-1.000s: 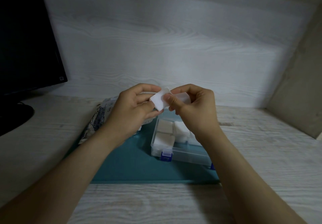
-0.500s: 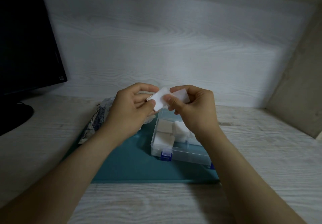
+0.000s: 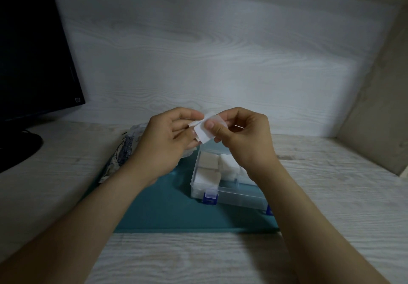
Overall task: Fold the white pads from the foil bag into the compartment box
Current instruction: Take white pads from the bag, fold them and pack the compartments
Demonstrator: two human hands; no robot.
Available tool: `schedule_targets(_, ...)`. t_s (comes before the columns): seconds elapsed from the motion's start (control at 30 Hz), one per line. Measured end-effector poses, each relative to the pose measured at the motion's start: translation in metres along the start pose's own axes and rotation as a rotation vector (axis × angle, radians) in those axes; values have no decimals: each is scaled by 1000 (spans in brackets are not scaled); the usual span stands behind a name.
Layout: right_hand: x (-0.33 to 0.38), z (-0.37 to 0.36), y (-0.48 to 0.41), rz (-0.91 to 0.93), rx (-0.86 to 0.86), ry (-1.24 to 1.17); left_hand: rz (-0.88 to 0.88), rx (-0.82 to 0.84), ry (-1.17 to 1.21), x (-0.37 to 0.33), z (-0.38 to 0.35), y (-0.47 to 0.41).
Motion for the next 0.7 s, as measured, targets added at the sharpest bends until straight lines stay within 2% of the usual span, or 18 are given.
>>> schedule_targets(0.5, -8, 1, 3, -60, -64, 64, 1, 76, -13, -2, -4, 4)
schedule_targets(0.7, -14, -5, 2, -22, 49, 259, -33, -34, 4, -2, -3, 4)
Point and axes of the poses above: each hand's wrist, its own y-axis away from the middle knuckle, its own z-axis out of the back of the hand, x = y × z, the point moved 3 cm from there along -y, towards the middle knuckle, and after that the axes turned 14 degrees about z, right-handed, at the moved point
